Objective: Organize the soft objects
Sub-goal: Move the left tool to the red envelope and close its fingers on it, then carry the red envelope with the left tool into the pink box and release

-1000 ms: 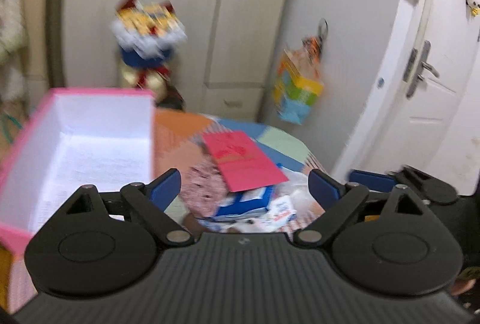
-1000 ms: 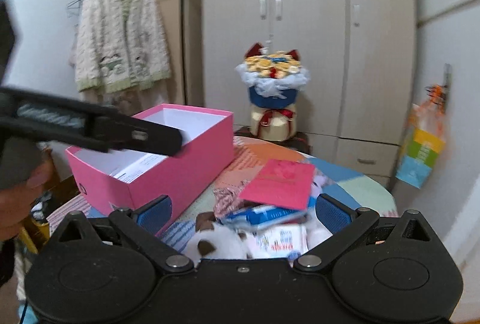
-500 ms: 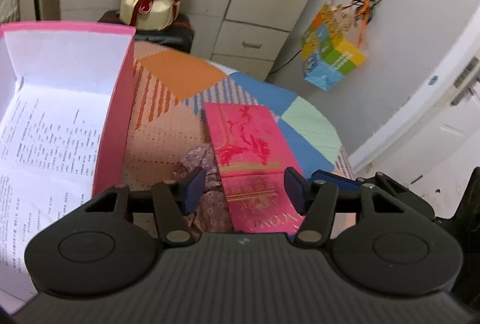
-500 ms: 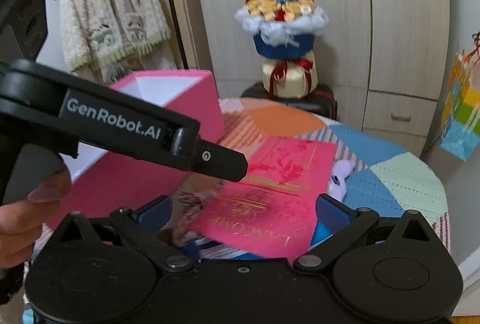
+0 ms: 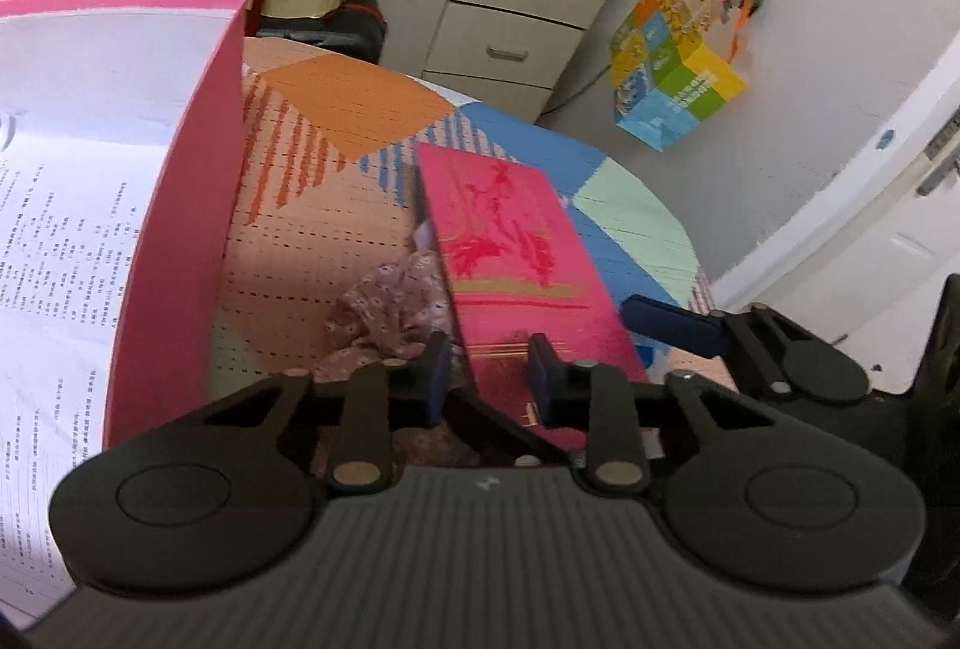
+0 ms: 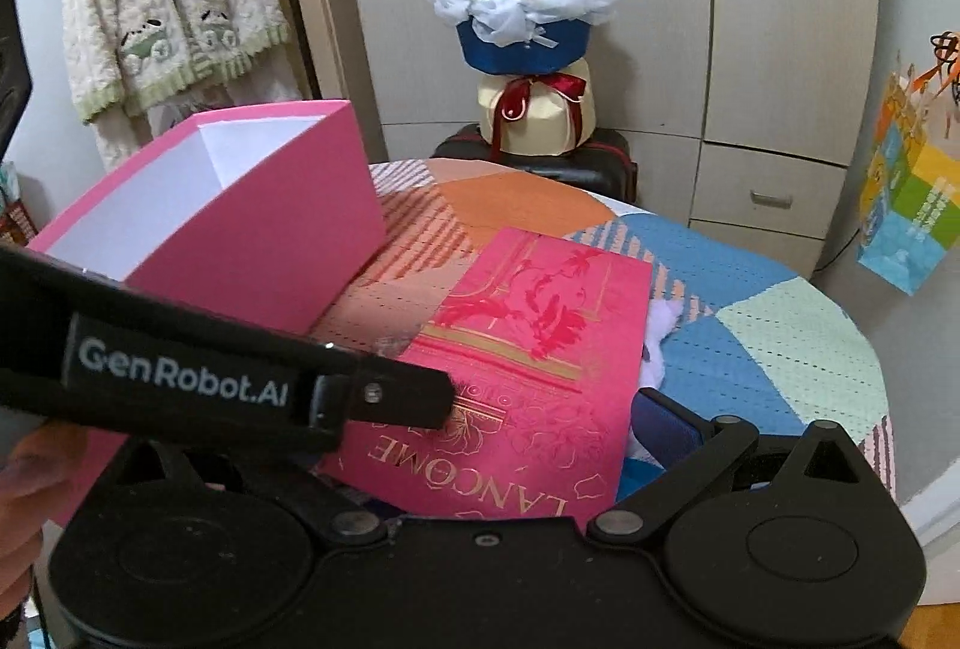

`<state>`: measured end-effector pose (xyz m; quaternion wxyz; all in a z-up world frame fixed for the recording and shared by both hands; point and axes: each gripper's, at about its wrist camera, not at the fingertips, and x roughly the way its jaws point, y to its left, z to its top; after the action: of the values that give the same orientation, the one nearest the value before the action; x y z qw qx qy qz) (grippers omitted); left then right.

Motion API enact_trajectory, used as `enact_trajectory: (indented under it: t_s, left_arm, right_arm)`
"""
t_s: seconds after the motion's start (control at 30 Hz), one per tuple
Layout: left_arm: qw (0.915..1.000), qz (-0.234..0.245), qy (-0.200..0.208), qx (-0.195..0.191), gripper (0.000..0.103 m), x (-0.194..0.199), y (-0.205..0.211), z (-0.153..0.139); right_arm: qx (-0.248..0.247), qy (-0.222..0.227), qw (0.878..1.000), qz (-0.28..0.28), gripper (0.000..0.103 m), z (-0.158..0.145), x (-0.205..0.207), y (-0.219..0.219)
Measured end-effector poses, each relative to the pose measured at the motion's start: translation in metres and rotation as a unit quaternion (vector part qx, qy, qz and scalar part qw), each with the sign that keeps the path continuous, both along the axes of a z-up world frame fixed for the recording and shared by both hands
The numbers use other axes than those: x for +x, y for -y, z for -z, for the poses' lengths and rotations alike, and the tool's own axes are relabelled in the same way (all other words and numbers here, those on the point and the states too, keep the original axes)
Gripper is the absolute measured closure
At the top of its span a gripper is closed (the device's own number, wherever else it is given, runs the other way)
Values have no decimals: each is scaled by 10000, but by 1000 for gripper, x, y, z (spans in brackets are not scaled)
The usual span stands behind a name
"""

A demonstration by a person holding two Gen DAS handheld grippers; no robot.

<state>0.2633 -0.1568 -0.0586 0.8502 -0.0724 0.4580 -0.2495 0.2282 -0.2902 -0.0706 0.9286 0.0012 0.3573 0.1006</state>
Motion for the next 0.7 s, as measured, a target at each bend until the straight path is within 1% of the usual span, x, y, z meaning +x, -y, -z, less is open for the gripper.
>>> enact_trajectory:
  t_s: [0.23, 0.33, 0.4, 0.47, 0.53, 0.57, 0.7]
  left_arm:
    - [10000, -14, -26, -59, 83, 4, -3, 4]
    - [10000, -50, -6, -28, 83, 4, -1, 4]
    - [10000, -44, -20, -74, 83, 5, -1, 3]
    - [9999, -29, -31, -128, 83, 7, -1, 3]
    - [9998, -51, -47, -171, 83, 9, 0, 3]
    - [9998, -66, -61, -169, 83, 11, 1, 5]
    - [9996, -115, -50, -243, 84, 13, 4, 8]
  right_arm:
    - [-46, -58, 9999, 93, 0, 6, 4, 1]
    - [-45, -142, 9997, 182, 0, 9, 7, 4]
    - [-94, -133, 9996, 234, 0, 10, 7, 5]
    - [-35, -162, 9996, 240, 0, 10, 9, 7]
    - [107, -120, 9996, 243, 2, 10, 9, 11]
    - [162, -117, 9996, 222, 7, 9, 10, 12]
    - [99, -94, 9997, 181, 8, 9, 10, 12]
